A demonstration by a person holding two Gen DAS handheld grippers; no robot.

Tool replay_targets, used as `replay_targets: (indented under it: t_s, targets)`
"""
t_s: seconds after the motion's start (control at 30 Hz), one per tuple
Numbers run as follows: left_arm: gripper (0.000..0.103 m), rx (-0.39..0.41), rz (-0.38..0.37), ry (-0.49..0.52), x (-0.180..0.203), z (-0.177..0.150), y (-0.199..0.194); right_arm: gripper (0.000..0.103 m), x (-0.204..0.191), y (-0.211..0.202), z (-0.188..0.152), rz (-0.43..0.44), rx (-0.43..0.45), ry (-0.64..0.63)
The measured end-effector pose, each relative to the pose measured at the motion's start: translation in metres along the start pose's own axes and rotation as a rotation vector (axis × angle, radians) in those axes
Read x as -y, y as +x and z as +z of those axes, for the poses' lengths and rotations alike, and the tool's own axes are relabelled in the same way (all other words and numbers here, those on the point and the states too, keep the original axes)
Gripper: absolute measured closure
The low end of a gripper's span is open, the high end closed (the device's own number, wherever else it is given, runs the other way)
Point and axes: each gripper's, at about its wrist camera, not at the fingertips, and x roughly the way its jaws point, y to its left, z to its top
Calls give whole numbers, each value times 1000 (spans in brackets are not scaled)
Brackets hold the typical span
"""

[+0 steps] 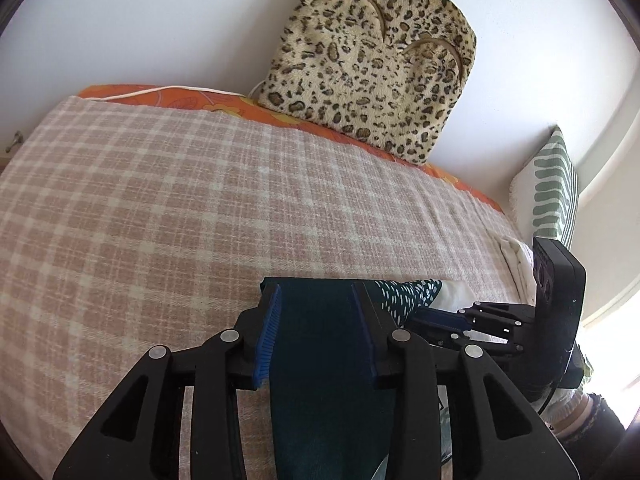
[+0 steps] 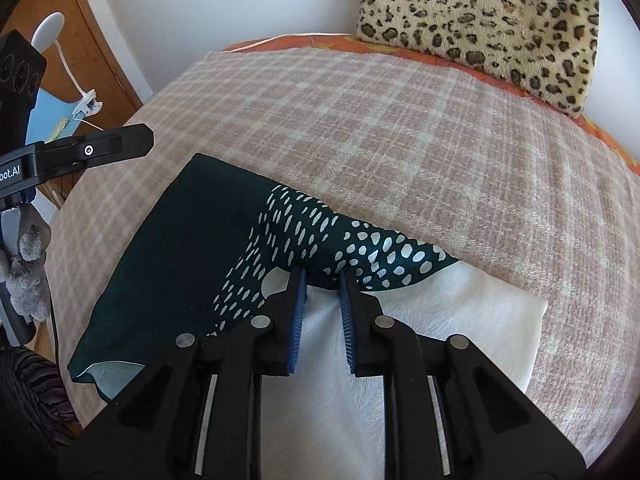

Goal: Fold small clothes

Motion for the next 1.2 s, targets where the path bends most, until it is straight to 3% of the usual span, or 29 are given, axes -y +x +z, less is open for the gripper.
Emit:
replay_targets:
  t_s: [0.17, 0.23, 0.3, 0.37, 0.43, 0.6, 0.77, 0.9, 1.03, 1.2]
  targets:
    - [69, -39, -15, -30, -13, -11, 3, 87, 35, -39, -8, 94, 66, 155]
    - [69, -50, -32, -43, -16, -11, 5, 81, 55, -60, -19, 127, 101, 244]
    - [62, -57, -49, -69, -21, -11, 8, 80, 70, -75, -33, 145, 108, 303]
    - [59, -65, -56, -89, -25, -9, 13, 72, 80, -86, -50, 131, 107, 336]
    - [59, -79, -70, -108, -27, -8, 19, 53, 89, -93, -71, 110, 97, 381]
    - [58, -104, -97, -172, -36, -8, 31, 52, 110, -99, -119, 106, 46, 451]
    - [58, -108, -103, -196, -41, -7, 39, 52, 131, -100, -154, 256, 43, 564]
    - [58, -110, -124, -213, -45, -8, 45, 52, 131, -91, -171, 319, 34, 595]
    - [56, -99, -160, -229, -48, -4, 49, 53, 128, -82, -184, 476, 48, 631]
    - [54, -83, -228, -275, -56, 0, 55, 53, 119, -77, -183, 514, 80, 622]
